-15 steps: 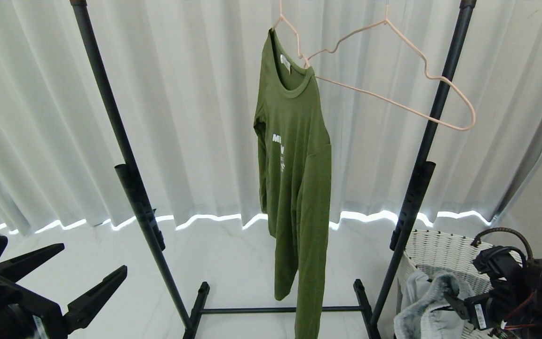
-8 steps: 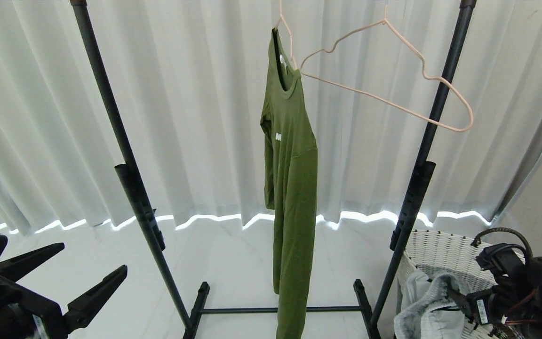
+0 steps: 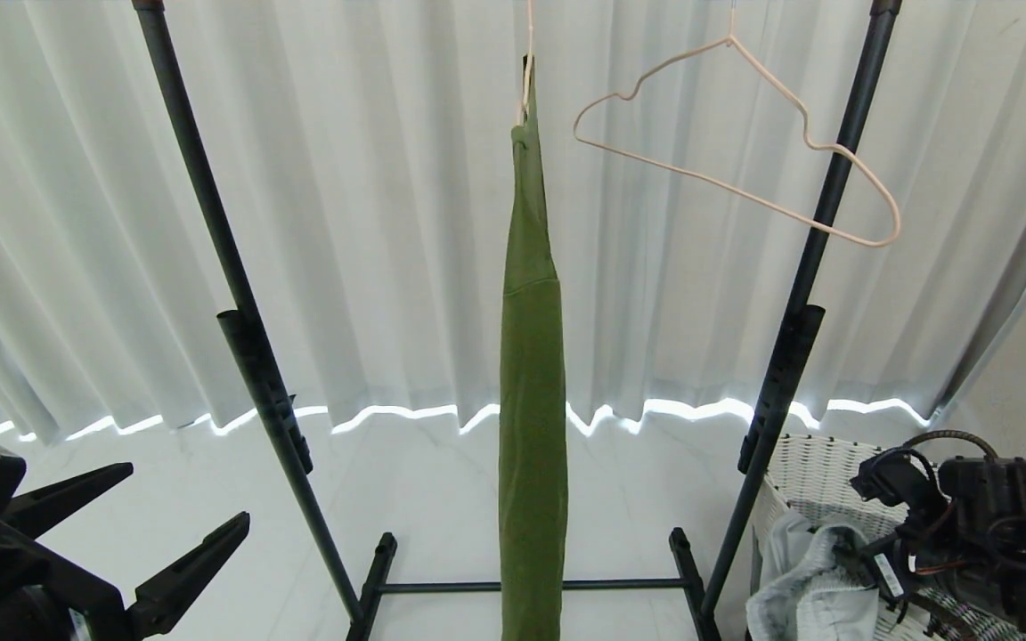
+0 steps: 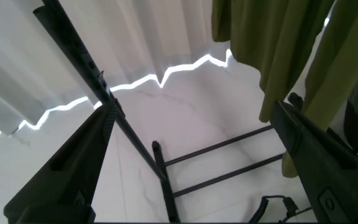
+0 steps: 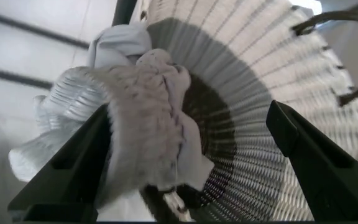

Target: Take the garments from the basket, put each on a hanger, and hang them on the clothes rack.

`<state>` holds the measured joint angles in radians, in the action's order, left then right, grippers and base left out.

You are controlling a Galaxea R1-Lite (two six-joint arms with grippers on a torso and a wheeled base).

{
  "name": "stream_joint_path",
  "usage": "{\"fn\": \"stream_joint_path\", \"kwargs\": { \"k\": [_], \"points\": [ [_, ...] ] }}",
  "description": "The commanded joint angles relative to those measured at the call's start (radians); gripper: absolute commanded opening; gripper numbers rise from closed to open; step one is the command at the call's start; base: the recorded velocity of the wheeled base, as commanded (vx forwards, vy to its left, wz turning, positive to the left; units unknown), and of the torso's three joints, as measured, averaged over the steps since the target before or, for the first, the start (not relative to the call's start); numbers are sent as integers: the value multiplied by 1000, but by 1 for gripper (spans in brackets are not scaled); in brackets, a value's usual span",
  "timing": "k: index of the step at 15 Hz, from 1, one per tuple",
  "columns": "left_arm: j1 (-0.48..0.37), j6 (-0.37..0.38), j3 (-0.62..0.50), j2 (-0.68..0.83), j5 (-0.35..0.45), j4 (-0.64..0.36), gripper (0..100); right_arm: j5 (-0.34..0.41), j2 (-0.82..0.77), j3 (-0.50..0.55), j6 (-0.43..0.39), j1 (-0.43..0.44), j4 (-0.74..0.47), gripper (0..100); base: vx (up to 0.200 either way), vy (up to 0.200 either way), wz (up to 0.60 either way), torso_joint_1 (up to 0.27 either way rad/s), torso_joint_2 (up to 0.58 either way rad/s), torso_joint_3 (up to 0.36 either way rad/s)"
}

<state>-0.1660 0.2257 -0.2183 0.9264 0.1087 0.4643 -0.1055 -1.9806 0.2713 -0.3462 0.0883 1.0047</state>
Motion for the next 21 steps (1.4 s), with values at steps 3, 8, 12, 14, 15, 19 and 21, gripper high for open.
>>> {"fn": "stream_joint_path", "kwargs": {
  "k": [3,8,12,14,15,19,21],
  "points": [
    [-1,0,-4,-3,0,1,100,4,180,313,9,39,-515,100,0,0,0,0,0,0],
    [-3,0,-4,-8,0,1,100,0,151,348,1,37,-534,0,0,0,0,0,0,0],
    [-3,0,-6,-11,0,1,100,1,146,306,-4,41,-535,0,0,0,0,0,0,0],
    [-1,0,-6,-12,0,1,100,4,144,295,3,41,-535,0,0,0,0,0,0,0],
    [-1,0,-7,-12,0,1,100,4,143,293,3,41,-535,0,0,0,0,0,0,0],
    [-3,0,-7,-14,0,1,100,3,149,301,1,51,-537,0,0,0,0,0,0,0],
    [-3,0,-7,-15,0,1,100,1,160,306,1,68,-537,0,0,0,0,0,0,0]
  ]
}}
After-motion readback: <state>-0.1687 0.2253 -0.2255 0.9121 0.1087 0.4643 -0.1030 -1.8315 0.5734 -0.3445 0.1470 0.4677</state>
